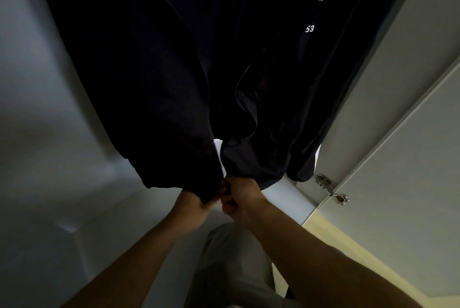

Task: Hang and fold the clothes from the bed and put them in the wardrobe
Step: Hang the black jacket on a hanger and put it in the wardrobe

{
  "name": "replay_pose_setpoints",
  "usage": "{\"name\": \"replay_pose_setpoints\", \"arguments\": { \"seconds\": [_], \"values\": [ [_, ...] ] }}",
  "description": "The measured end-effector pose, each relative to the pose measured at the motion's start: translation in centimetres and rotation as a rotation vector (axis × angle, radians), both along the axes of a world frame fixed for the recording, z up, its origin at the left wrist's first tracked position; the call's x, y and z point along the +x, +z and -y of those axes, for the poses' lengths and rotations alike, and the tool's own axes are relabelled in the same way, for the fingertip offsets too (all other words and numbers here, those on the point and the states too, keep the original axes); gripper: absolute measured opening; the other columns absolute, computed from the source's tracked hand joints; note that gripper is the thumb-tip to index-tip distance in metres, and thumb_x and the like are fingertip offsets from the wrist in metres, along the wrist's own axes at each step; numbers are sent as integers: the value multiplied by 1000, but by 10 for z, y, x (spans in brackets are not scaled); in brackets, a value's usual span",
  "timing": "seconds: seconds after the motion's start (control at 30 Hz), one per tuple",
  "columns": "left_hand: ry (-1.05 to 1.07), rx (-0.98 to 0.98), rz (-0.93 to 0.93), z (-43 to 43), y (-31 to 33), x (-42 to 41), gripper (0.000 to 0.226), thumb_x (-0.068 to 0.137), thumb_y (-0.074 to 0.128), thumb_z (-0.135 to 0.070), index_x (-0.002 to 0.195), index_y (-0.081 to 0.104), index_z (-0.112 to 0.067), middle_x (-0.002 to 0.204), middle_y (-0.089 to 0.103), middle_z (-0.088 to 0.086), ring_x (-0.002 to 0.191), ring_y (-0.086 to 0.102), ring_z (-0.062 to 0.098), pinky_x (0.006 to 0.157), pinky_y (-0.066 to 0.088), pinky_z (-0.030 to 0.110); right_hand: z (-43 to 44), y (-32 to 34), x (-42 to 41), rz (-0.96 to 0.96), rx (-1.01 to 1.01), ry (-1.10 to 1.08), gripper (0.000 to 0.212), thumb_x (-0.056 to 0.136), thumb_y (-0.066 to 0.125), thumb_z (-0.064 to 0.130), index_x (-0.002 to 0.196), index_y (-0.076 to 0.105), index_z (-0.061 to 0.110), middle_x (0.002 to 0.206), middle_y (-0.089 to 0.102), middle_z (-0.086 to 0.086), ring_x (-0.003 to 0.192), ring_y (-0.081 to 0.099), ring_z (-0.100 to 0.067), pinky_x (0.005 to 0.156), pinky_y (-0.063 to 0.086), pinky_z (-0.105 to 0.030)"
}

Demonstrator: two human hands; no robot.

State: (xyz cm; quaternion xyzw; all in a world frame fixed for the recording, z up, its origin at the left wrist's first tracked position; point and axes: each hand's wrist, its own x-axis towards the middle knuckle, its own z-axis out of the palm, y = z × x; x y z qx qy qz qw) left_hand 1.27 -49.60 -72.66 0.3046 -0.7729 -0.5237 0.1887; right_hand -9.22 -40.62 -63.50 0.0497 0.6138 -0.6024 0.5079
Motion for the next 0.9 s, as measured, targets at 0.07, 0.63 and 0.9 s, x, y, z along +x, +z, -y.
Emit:
{"name": "replay_pose_setpoints", "arguments": {
  "seconds": [0.07, 0.63, 0.9],
  "values": [
    [-45, -80, 41, 0, -10, 8, 29, 86, 79, -20, 105, 63, -35, 101, 69, -16, 98, 64, -5, 85, 48, 13, 6, 6, -8, -136, 16, 14, 35, 101, 42, 9, 67, 48, 13, 50, 42, 1, 32, 31, -8, 34, 21, -18],
    [814, -80, -31, 14, 2, 7, 48, 82, 81, -30, 115, 56, -5, 109, 58, 9, 100, 63, 34, 78, 51, 32, 8, 6, 5, -35, -18, 132, 34, 106, 45, 27, 75, 52, 15, 52, 44, 4, 41, 28, -9, 40, 20, -23],
    [156, -366, -87, 10, 10, 0, 18, 83, 78, -31, 94, 64, -27, 89, 66, -20, 90, 61, -5, 74, 44, 5, 8, 14, 3, -78, 6, 212, 36, 107, 41, 27, 73, 47, 16, 54, 38, 2, 41, 26, -9, 39, 21, -23]
  ]
}}
